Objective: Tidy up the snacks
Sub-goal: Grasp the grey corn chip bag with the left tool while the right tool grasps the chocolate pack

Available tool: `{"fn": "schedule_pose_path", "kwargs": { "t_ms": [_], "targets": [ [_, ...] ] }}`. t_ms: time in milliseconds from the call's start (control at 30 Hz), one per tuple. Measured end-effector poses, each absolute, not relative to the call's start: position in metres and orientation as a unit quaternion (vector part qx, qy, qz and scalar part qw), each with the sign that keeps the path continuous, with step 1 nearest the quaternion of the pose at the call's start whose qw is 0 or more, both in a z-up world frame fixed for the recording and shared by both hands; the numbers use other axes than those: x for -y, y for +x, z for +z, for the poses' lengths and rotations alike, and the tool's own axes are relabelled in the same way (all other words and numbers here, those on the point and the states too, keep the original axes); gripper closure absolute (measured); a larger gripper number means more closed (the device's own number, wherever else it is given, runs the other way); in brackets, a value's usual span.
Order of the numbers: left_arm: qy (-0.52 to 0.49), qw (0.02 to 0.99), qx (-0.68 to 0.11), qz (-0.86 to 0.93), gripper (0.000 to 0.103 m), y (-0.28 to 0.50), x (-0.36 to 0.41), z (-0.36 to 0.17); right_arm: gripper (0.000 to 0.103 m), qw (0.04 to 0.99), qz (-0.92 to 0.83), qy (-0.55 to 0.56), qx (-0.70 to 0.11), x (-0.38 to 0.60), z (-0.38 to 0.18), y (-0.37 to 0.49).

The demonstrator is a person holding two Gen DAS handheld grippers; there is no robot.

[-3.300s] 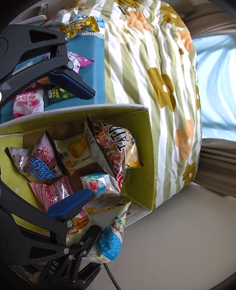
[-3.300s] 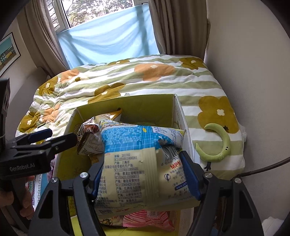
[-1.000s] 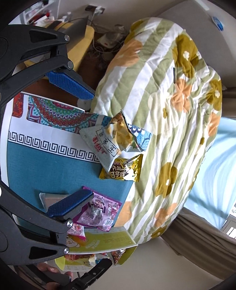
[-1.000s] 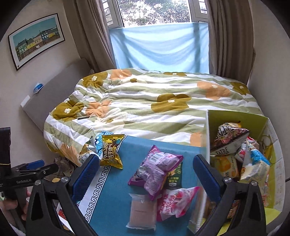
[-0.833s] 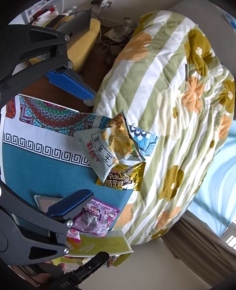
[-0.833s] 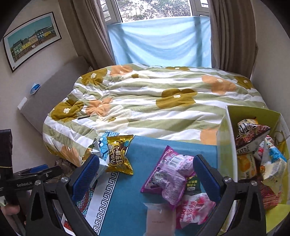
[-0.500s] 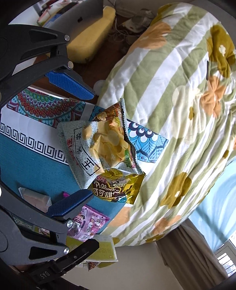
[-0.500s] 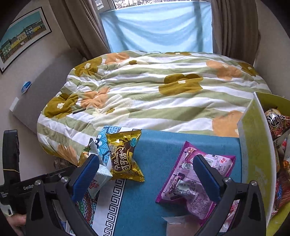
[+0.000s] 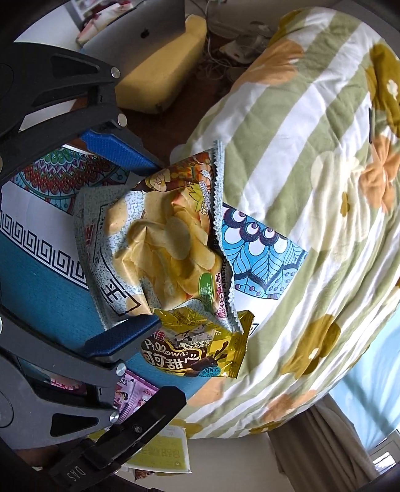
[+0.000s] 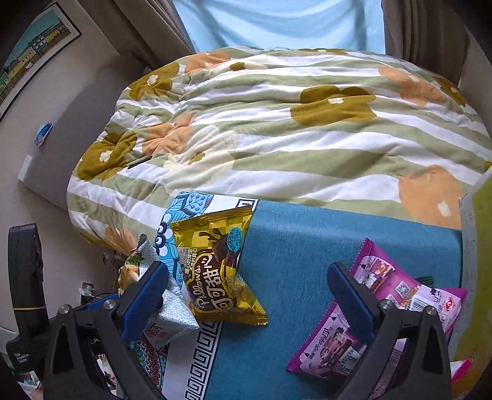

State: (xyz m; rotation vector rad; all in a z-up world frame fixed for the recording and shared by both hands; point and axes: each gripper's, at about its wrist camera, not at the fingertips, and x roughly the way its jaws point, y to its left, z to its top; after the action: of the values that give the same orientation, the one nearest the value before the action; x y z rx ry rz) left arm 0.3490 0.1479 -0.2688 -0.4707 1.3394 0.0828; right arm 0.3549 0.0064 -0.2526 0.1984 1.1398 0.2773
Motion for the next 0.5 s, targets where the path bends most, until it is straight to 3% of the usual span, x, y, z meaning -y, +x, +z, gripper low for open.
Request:
{"fn": "schedule_pose_path", "kwargs": {
  "t_ms": [67, 300, 367, 500],
  "targets": [
    [-0.215, 0.754, -0.620, 0.038, 0.025, 0.350, -0.148, -0.275, 0.000, 0.824, 0.137, 0.085, -0.543, -0.011, -0.258, 0.358],
    [-0.213, 0.762, -0.610, 0.031, 0.029, 0.345, -0.148, -0.275, 0.007, 0.811, 0.160, 0.070, -0.559, -0.020, -0.271, 0.369],
    [-0.207, 0.764, -0.610, 0.030, 0.029, 0.344, -0.148, -0.275, 0.015, 0.806, 0.170, 0.064, -0.564, -0.026, -0.275, 0.369],
    [-0.204, 0.766, -0.609, 0.033, 0.030, 0.342, -0.149, -0.273, 0.019, 0.799, 0.183, 0.054, -0.570, -0.033, -0.279, 0.371]
  ]
}}
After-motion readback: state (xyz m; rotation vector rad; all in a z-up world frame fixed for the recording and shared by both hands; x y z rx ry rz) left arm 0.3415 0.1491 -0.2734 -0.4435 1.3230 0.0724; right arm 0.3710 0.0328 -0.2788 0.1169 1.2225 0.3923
